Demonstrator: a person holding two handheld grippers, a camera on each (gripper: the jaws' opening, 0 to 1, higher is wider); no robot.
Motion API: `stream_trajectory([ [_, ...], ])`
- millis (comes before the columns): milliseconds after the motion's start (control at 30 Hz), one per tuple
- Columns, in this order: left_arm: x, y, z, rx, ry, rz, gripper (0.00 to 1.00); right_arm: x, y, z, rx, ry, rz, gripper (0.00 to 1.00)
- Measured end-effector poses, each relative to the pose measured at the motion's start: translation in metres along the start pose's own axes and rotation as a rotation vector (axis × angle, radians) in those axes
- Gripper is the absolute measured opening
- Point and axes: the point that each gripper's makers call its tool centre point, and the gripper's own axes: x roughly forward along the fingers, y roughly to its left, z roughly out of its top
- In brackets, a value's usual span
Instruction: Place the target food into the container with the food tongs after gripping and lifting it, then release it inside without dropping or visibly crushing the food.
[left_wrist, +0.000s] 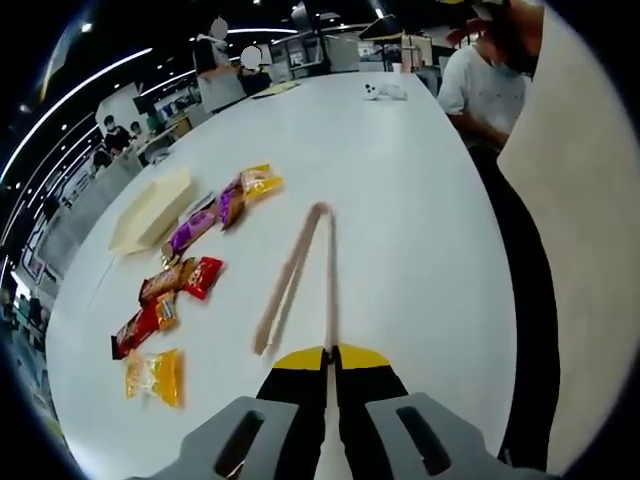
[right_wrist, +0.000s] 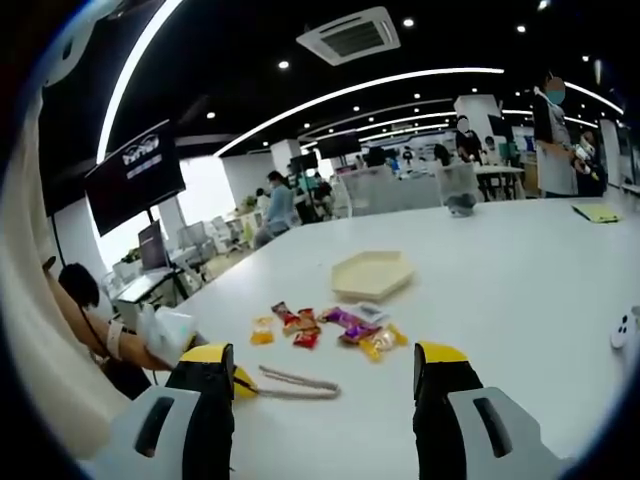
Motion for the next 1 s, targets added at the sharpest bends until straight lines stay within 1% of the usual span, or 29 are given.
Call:
stream_trajectory([
  [167, -0.004, 0.005, 0.006, 0.001, -0.008, 0.001, 0.00, 0.001, 0.003, -0.003, 0.002, 0.011, 0.008, 0.73],
  [333, -0.007, 0.007, 0.011, -0.005, -0.019, 0.002, 0.00, 0.005, 0.006, -0.001, -0.003, 0.011, 0.022, 0.73],
  [500, -0.018, 0.011, 0.022, -0.012, -0.054, 0.018, 0.00, 0.006, 0.008, 0.001, -0.008, 0.011, 0.032, 0.73],
  [567, -0.025, 0.016, 0.029, -0.018, -0.077, 0.040, 0.00, 0.007, 0.009, 0.001, -0.011, 0.014, 0.036, 0.73],
  [733, -0.035, 0.023, 0.037, -0.043, -0.102, 0.063, 0.00, 0.009, 0.012, 0.000, -0.015, 0.021, 0.048, 0.73],
  [867, -0.040, 0.022, 0.041, -0.046, -0.116, 0.057, 0.00, 0.011, 0.014, 0.002, -0.021, 0.020, 0.057, 0.73],
  [1000, -0.049, 0.017, 0.049, -0.030, -0.138, 0.030, 0.00, 0.013, 0.017, 0.005, -0.055, 0.026, 0.087, 0.71],
])
